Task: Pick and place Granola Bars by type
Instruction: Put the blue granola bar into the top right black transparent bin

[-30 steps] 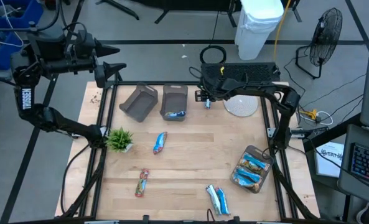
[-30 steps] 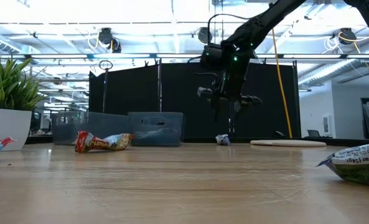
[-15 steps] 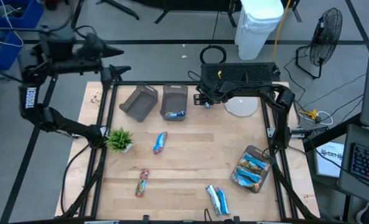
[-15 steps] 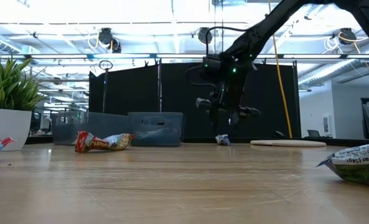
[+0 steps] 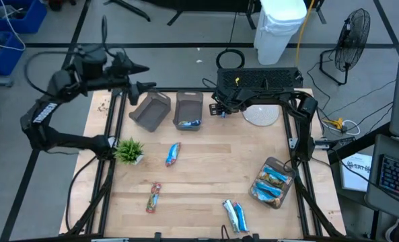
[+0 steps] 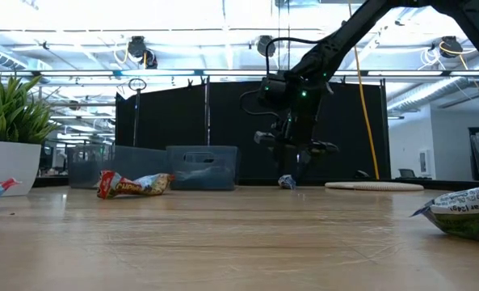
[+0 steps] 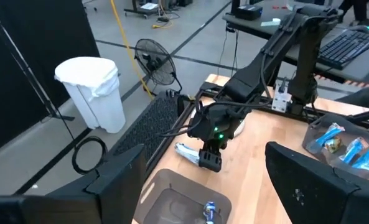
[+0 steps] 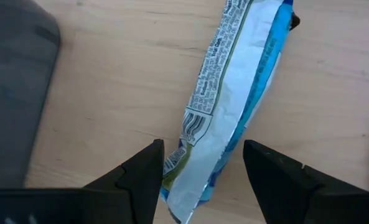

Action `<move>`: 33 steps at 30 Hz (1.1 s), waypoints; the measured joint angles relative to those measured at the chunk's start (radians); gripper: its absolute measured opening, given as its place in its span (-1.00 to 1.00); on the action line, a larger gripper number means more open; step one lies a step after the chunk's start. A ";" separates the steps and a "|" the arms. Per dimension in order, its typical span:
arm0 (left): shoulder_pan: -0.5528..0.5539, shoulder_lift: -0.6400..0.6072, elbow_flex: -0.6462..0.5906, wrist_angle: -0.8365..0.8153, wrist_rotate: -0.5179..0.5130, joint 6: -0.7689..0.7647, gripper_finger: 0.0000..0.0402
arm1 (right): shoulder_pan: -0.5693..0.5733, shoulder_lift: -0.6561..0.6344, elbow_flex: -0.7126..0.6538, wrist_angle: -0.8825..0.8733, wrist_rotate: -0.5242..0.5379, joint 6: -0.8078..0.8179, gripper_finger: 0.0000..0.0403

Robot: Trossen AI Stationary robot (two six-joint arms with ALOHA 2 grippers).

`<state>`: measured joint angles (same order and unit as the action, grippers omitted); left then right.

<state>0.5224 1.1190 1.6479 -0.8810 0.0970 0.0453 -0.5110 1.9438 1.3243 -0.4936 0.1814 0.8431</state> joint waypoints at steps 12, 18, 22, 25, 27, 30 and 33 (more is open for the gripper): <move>-0.001 -0.163 -0.477 0.294 0.008 -0.105 0.63 | 0.000 0.000 0.000 -0.007 0.000 -0.044 -0.13; 0.000 -0.206 -0.593 0.383 0.008 -0.158 0.60 | 0.000 0.008 0.000 -0.003 0.000 -0.044 -0.23; -0.001 -0.214 -0.617 0.388 0.009 -0.180 0.56 | 0.000 0.027 0.001 0.001 -0.001 -0.044 -0.36; -0.001 -0.219 -0.629 0.385 0.010 -0.178 0.52 | 0.004 0.032 0.002 0.006 0.000 -0.061 -0.49; -0.006 -0.219 -0.635 0.386 0.018 -0.164 0.51 | 0.008 0.032 0.002 0.011 0.002 -0.079 -0.58; -0.008 -0.218 -0.636 0.386 0.029 -0.145 0.49 | 0.008 0.023 0.002 0.011 -0.002 -0.102 -0.73; -0.008 -0.212 -0.636 0.387 0.029 -0.121 0.47 | 0.008 0.010 0.000 0.009 -0.004 -0.133 -0.86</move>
<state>0.5149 0.9073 1.0115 -0.4945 0.1263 -0.0762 -0.5026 1.9538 1.3247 -0.4843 0.1772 0.7097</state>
